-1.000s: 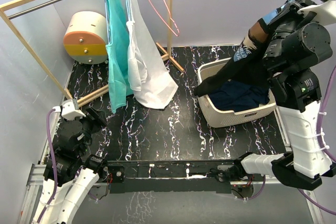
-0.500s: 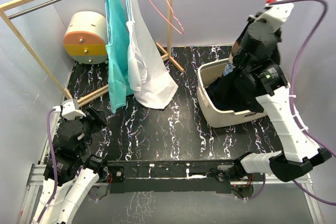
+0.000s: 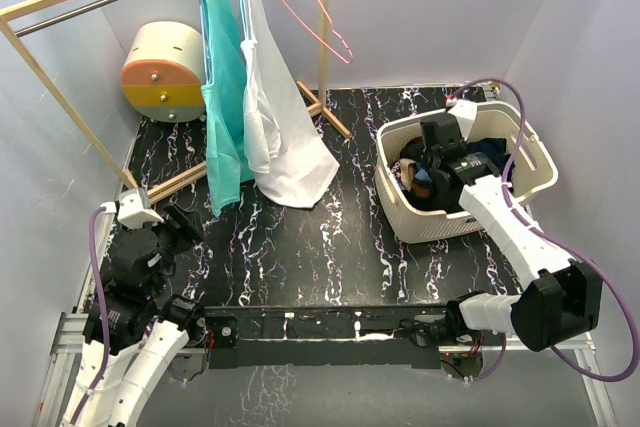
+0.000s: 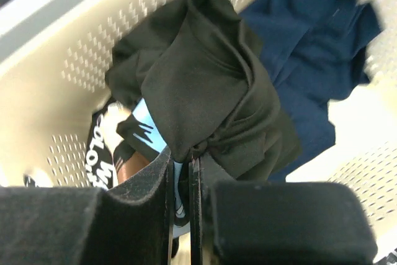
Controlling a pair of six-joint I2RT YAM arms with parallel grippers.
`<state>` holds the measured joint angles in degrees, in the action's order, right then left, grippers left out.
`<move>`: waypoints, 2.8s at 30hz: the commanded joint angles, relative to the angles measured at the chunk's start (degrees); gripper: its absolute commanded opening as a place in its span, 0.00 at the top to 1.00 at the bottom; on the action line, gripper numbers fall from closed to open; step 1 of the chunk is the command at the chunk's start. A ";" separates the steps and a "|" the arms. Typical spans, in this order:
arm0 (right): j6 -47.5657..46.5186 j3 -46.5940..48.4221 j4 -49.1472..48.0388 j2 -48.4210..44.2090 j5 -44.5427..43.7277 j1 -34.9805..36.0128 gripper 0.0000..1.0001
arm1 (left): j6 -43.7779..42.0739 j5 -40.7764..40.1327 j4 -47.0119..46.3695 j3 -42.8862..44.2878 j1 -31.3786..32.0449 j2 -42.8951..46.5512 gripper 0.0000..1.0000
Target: Remove the t-shirt from the hanger
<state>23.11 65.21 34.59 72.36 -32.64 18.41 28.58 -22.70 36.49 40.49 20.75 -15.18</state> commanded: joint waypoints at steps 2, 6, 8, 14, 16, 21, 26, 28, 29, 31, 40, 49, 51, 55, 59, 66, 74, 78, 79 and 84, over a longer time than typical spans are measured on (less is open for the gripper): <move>5.00 -5.29 -0.68 -2.61 10.73 -0.31 0.89 | -0.12 0.02 -0.41 0.21 0.02 -0.64 0.38; 5.12 -5.47 1.28 -1.22 10.87 -0.31 0.66 | 0.14 -0.11 -0.30 0.27 0.00 -0.65 0.29; 4.91 -3.56 2.37 -2.23 10.13 -0.31 0.57 | 0.23 -0.28 -0.24 0.29 -0.01 -0.42 0.25; 1.97 3.96 2.30 -6.64 13.71 -0.26 0.36 | 0.25 -0.33 -0.22 0.24 0.04 -0.50 0.24; 0.73 7.91 1.82 -7.21 19.66 -0.22 0.39 | 0.25 -0.25 -0.22 0.23 0.02 -0.68 0.24; -1.22 18.94 -1.02 -5.36 37.28 2.10 0.91 | 0.24 -0.20 -0.23 0.29 -0.01 -0.74 0.24; -5.00 35.60 1.83 2.86 33.38 16.91 0.89 | 0.25 -0.24 -0.23 0.27 0.04 -0.33 0.24; -6.70 45.50 5.50 8.99 30.99 22.34 0.72 | 0.25 -0.24 -0.28 0.27 -0.01 -0.36 0.24; -7.32 50.77 7.41 13.74 30.87 23.77 0.55 | 0.25 -0.24 -0.28 0.29 0.00 -0.38 0.24; -7.86 62.08 11.02 20.38 30.68 24.68 0.20 | 0.25 -0.30 -0.19 0.29 -0.01 -0.33 0.24; -8.83 75.49 0.09 33.20 29.87 26.43 0.18 | 0.26 -0.24 -0.25 0.28 -0.01 -0.25 0.24; -10.57 76.93 -5.94 38.44 26.61 29.24 0.23 | 0.25 -0.42 -0.17 0.13 -0.01 0.02 0.25; -10.89 77.22 -6.72 39.13 26.04 29.63 0.23 | 0.25 -0.39 -0.19 0.20 0.02 0.02 0.25; -11.25 78.81 -7.00 41.80 24.40 29.84 0.26 | 0.32 -0.37 -0.18 0.16 -0.01 -0.10 0.25; -11.66 78.88 -8.31 43.90 23.17 29.81 0.30 | 0.33 -0.42 -0.06 0.19 -0.01 -0.10 0.25; -12.92 79.32 -10.66 46.11 15.35 29.76 0.72 | 0.51 -0.75 0.05 0.12 -0.01 0.03 0.25; -13.36 76.20 -13.00 43.54 11.88 27.99 0.92 | 0.60 -0.86 0.15 0.13 -0.01 0.00 0.25; -12.46 74.36 -14.24 42.61 15.05 26.68 0.92 | 0.60 -0.86 0.12 0.15 -0.01 -0.03 0.25; -12.17 73.57 -14.80 42.19 15.18 26.55 0.92 | 0.60 -0.86 0.10 0.19 -0.01 -0.03 0.25; -12.21 70.00 -19.12 39.67 15.23 26.50 0.92 | 0.77 -1.12 0.16 0.17 -0.01 0.14 0.25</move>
<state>10.66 136.79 24.75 117.67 -17.41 45.28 29.19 -22.98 36.51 40.49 20.75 -15.18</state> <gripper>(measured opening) 0.097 0.756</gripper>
